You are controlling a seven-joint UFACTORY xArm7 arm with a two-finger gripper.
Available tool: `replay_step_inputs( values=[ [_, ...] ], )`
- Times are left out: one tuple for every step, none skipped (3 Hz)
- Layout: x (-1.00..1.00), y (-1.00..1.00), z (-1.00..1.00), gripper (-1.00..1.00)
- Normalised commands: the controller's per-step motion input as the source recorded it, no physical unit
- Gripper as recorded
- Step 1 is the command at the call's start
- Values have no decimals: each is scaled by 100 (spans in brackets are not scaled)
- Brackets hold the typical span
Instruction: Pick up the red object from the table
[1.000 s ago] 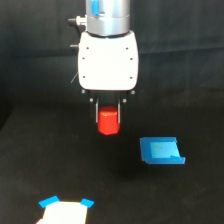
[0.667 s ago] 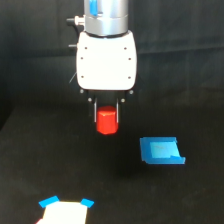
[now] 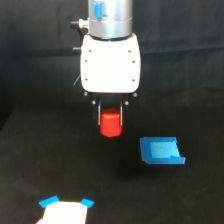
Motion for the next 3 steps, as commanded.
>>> replay_step_inputs(
  values=[
    [-21, -27, 17, -100],
    [-28, -77, -17, -79],
    [5, -29, 15, -60]
  ],
)
